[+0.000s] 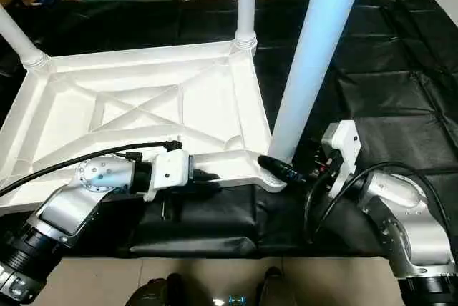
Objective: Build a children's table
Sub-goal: Rotate leg to tighten
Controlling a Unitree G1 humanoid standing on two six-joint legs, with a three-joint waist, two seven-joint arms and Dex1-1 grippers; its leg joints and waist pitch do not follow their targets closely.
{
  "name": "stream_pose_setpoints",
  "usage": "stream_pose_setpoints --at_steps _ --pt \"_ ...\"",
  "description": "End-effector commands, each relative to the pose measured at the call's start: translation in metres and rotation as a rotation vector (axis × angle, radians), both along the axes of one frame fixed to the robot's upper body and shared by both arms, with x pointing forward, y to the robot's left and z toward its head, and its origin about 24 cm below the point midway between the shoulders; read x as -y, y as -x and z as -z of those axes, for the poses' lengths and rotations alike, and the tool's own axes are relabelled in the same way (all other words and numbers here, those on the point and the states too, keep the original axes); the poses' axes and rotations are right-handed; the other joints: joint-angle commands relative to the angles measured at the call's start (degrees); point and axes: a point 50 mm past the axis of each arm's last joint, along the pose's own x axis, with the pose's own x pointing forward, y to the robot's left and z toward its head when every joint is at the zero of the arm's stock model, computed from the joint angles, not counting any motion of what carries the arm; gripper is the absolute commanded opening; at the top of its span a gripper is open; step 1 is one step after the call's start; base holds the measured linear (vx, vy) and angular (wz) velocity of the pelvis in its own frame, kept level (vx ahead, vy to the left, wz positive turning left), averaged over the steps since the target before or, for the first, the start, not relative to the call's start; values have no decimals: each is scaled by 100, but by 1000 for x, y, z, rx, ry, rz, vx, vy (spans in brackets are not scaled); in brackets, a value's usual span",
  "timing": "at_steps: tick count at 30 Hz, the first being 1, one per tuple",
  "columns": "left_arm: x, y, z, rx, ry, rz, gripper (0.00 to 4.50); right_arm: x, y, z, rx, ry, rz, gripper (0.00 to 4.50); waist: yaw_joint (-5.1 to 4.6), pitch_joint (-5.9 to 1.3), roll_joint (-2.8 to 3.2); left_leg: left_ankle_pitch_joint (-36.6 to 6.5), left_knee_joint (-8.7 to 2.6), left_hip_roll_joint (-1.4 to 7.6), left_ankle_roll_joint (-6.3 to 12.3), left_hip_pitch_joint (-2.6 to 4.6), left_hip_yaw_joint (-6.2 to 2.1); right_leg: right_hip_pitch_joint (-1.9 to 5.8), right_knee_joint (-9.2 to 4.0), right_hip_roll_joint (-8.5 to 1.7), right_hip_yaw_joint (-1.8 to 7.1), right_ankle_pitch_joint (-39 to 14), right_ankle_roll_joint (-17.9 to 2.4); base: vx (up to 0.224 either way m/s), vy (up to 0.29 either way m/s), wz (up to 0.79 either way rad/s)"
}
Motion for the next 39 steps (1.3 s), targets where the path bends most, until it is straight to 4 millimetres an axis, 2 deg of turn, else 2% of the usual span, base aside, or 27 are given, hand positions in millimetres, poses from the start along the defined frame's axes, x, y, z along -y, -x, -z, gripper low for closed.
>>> stream_pose_setpoints --at_steps 1,3,5,8,10,11,14,15,16,17,18,19,21,22,23,24,25,28,30,31,33,34,35,36,37,39 --pt "0 9 13 -52 -47 46 0 2 0 2 -14 15 7 295 -5 -399 -126 -1130 -314 -5 736 129 39 319 -223 95 -32 -1023 -1272 0 0 0" --pt "0 9 13 -52 -49 47 0 3 1 5 -28 29 21 291 -2 -404 -113 -1120 -311 -3 735 130 38 320 -219 96 -33 -991 -1288 0 0 0" --pt "0 9 14 -52 -51 47 0 3 0 7 -32 36 34 258 -5 -401 -120 -1139 -312 -7 721 126 39 320 -219 99 -34 -1013 -1287 0 0 0" --pt "2 8 17 -58 -77 33 0 4 -9 18 -45 78 170 249 -18 -400 -111 -1170 -316 -10 679 118 37 315 -225 97 -35 -1095 -1262 0 0 0" --pt "5 7 19 -63 -97 22 0 4 -17 24 -53 97 265 219 -43 -387 -119 -1321 -326 -19 563 106 34 303 -247 92 -37 -1405 -1176 0 0 0" --pt "8 5 23 -59 -127 -6 0 3 -26 30 -66 105 378 219 -79 -357 -103 -1651 -364 -28 378 113 17 273 -287 91 -42 -1984 -1039 0 0 0" --pt "20 -6 26 -36 -150 -92 0 -3 -45 38 -97 73 569 209 -167 -338 -111 -2027 -389 -47 98 123 -2 226 -335 98 -46 -2527 -823 -60 -2 -2" --pt "25 -11 25 -35 -139 -132 0 -5 -52 40 -103 76 620 201 -189 -334 -112 -2195 -403 -64 2 118 -26 232 -356 99 -59 -2772 -716 0 0 0" --pt "31 -17 24 -35 -126 -171 0 -8 -60 42 -109 80 678 201 -191 -332 -114 -2265 -404 -70 -34 121 -31 224 -364 98 -63 -2880 -662 -71 5 -4" --pt "39 -25 22 -33 -115 -214 0 -12 -72 44 -124 79 769 196 -230 -317 -108 -2522 -410 -95 -115 134 -53 183 -406 103 -86 -3211 -563 -72 8 -4" --pt "43 -30 21 -23 -115 -235 0 -15 -77 44 -129 74 812 194 -250 -318 -111 -2605 -409 -105 -132 140 -59 178 -416 107 -97 -3295 -536 -108 15 -9" --pt "48 -36 19 -17 -101 -276 0 -19 -84 44 -129 69 845 194 -264 -321 -147 -2673 -413 -114 -132 130 -78 194 -442 103 -120 -3370 -472 -74 11 -7" --pt "56 -45 16 -6 -81 -333 0 -27 -93 43 -126 64 882 193 -297 -317 -128 -2797 -422 -122 -118 132 -96 197 -478 99 -158 -3430 -437 -65 17 -9" --pt "56 -45 16 -5 -80 -337 0 -27 -93 42 -125 64 884 193 -305 -328 -166 -2789 -424 -119 -95 131 -95 211 -495 103 -166 -3394 -427 -61 18 -9" --pt "61 -48 13 -1 -70 -338 0 -34 -99 39 -111 64 887 192 -289 -324 -179 -2786 -429 -119 -14 134 -84 190 -520 111 -165 -3308 -423 0 0 0" --pt "63 -48 11 -1 -63 -333 0 -36 -100 38 -107 63 882 191 -284 -323 -168 -2805 -428 -119 4 143 -81 182 -524 112 -165 -3308 -437 0 0 0" --pt "63 -48 11 2 -63 -332 0 -37 -102 36 -96 65 887 191 -289 -313 -196 -2851 -434 -114 29 141 -77 179 -535 120 -170 -3289 -453 0 0 0" --pt "57 -47 12 8 -74 -331 0 -37 -104 30 -55 60 880 191 -282 -327 -177 -2803 -459 -96 72 137 -83 211 -522 105 -177 -3112 -504 0 0 0" --pt "50 -44 15 19 -79 -300 0 -39 -102 24 -26 16 782 191 -277 -334 -182 -2718 -470 -84 128 115 -79 230 -500 108 -172 -2826 -602 0 0 0" --pt "47 -42 15 26 -74 -281 0 -40 -100 21 -8 -8 721 191 -275 -330 -182 -2645 -474 -75 157 95 -74 248 -478 107 -160 -2638 -671 0 0 0" --pt "42 -34 15 21 -47 -194 0 -41 -91 13 42 -38 580 191 -246 -342 -198 -2535 -463 -58 281 104 -46 256 -461 103 -130 -2320 -795 0 0 0" --pt "37 -30 16 21 -49 -175 0 -39 -85 8 72 -49 509 191 -234 -343 -177 -2396 -454 -45 332 108 -27 250 -433 106 -109 -2094 -909 0 0 0" --pt "28 -24 14 30 -35 -139 0 -34 -72 1 115 -37 392 191 -195 -349 -186 -2286 -438 -29 405 126 -18 266 -415 107 -94 -1902 -970 62 -16 7" --pt "28 -24 14 29 -34 -137 0 -33 -71 1 117 -36 387 191 -185 -353 -192 -2217 -433 -21 466 134 -1 266 -411 112 -81 -1794 -1002 69 -22 9" --pt "25 -22 13 29 -26 -125 0 -32 -67 -1 125 -29 352 246 -182 -357 -175 -2080 -418 -17 524 127 18 246 -380 110 -67 -1705 -1082 69 -22 9" --pt "17 -12 8 -10 25 -81 0 -20 -51 -7 134 -20 249 260 -131 -377 -152 -1858 -396 2 550 154 23 270 -341 112 -52 -1444 -1200 73 -21 9"
